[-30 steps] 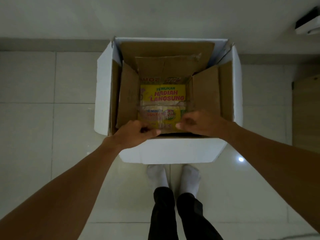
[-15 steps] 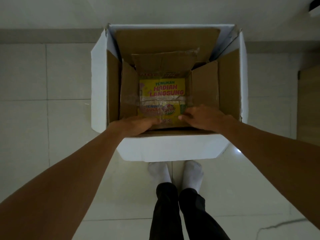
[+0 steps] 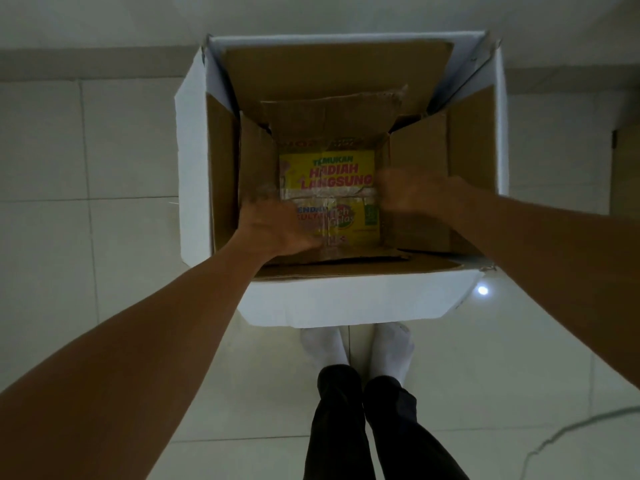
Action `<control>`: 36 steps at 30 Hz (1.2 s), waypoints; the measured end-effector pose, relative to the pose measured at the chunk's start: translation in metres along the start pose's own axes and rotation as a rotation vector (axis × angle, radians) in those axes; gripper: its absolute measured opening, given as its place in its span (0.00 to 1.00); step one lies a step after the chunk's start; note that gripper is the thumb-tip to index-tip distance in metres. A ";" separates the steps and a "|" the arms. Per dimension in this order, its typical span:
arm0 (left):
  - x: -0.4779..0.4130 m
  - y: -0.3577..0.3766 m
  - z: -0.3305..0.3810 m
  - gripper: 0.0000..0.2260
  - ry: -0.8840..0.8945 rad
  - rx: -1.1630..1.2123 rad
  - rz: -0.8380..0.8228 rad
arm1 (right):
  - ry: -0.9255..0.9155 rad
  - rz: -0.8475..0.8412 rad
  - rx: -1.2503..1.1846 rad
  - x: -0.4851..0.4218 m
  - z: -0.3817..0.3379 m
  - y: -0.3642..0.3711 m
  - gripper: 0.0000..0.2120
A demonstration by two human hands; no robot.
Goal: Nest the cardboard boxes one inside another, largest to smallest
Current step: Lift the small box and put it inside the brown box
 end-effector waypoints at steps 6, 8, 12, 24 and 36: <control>0.002 0.012 -0.011 0.64 -0.111 -0.200 -0.008 | -0.053 0.276 -0.314 -0.052 -0.019 -0.061 0.31; 0.004 0.013 -0.013 0.66 -0.123 -0.193 -0.015 | -0.023 0.296 -0.397 -0.060 -0.017 -0.069 0.32; 0.002 0.008 -0.010 0.63 -0.125 -0.231 0.001 | -0.063 0.241 -0.285 -0.053 -0.017 -0.055 0.38; 0.029 0.003 -0.037 0.33 0.086 -0.007 0.642 | -0.020 0.237 0.144 0.027 0.051 0.014 0.27; 0.061 0.041 -0.055 0.35 -0.684 0.929 0.721 | 0.557 0.770 -0.383 0.087 0.093 0.023 0.38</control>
Point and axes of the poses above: each hand's wrist, its own x-axis away from the middle knuckle, its own y-axis out of the palm, z = x × y, the point moved 2 cm from there along -x, towards the middle knuckle, and after that the axes turned 5 degrees about z, right-handed, at the moved point
